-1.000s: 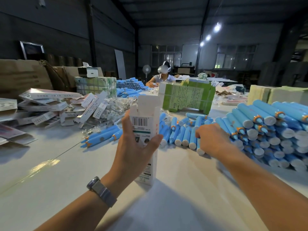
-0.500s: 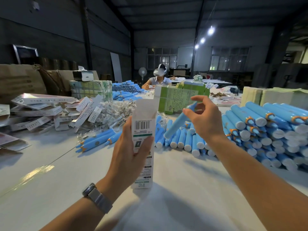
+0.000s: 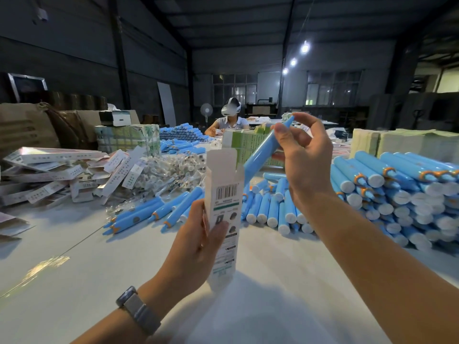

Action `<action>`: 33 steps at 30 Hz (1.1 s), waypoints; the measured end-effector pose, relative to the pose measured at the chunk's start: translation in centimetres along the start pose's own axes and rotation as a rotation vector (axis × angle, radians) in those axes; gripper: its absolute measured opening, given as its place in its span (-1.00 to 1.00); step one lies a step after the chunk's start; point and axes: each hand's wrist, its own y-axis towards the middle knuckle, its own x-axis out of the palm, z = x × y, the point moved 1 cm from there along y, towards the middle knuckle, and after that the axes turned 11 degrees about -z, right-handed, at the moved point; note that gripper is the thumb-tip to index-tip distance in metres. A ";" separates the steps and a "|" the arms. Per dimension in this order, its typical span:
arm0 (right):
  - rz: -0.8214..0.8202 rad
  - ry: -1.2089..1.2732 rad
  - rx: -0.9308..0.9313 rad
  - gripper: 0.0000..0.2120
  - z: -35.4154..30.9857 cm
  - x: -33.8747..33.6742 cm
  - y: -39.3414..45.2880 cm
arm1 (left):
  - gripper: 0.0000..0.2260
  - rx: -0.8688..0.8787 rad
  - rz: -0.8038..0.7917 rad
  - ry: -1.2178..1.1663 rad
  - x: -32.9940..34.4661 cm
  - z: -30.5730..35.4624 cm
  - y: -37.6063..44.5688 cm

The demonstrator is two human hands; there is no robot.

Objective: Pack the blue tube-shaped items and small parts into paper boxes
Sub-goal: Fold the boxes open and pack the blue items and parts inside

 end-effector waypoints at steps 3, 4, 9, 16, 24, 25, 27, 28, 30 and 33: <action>0.051 0.060 -0.052 -0.80 -1.0 0.1 0.1 | -0.83 -0.023 0.049 0.088 -0.6 -0.8 0.2; 0.063 0.067 -0.069 -0.80 -1.2 0.2 0.0 | -0.83 -0.026 0.070 0.114 -0.9 -1.0 0.3; 0.101 0.055 -0.156 -0.75 -2.2 0.2 -0.2 | -0.83 -0.050 0.151 0.259 -2.6 -1.9 0.5; 0.106 0.096 -0.187 -0.74 -3.6 0.2 0.0 | -0.83 -0.026 0.157 0.401 -2.6 -1.6 0.4; -0.102 -0.226 -0.293 -0.71 -2.4 1.7 -1.7 | -0.83 0.045 0.122 0.524 -2.2 -0.9 0.3; -0.145 -0.275 -0.318 -0.70 -2.1 1.9 -2.0 | -0.85 0.047 0.126 0.516 -2.2 -0.8 0.2; -0.220 -0.375 -0.357 -0.69 -1.3 2.3 -2.5 | -0.87 0.028 0.140 0.462 -2.2 -0.9 0.2; -0.247 -0.415 -0.364 -0.69 -0.7 2.4 -2.8 | -0.88 0.012 0.147 0.432 -2.2 -1.0 0.2; -0.296 -0.474 -0.349 -0.68 0.5 2.5 -3.3 | -0.85 -0.009 0.156 0.395 -2.3 -1.1 0.2; -0.375 -0.589 -0.349 -0.67 2.3 2.7 -3.8 | -0.83 -0.017 0.171 0.369 -2.3 -1.1 0.3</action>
